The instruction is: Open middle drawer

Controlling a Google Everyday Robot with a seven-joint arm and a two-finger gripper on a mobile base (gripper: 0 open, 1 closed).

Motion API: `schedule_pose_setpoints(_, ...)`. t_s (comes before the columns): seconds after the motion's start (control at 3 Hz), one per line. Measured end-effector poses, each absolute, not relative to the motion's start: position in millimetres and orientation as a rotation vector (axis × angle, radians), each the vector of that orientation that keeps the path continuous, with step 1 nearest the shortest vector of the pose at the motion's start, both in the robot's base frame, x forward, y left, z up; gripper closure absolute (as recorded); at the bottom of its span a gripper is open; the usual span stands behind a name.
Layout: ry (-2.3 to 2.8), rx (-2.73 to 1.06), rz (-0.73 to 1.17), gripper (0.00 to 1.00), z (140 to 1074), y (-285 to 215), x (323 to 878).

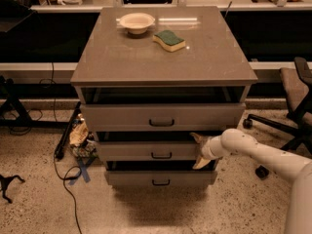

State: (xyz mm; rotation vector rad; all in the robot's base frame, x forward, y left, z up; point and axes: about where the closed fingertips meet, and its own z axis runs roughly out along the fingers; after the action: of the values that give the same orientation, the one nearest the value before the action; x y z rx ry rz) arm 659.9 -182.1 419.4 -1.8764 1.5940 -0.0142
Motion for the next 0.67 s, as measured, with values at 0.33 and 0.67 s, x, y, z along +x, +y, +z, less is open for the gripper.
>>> schedule_pose_setpoints(0.33, 1.63, -1.88, 0.002, 0.42, 409, -181, 661)
schedule_pose_setpoints(0.67, 1.646, -1.867, -0.018, 0.66, 421, -191, 642)
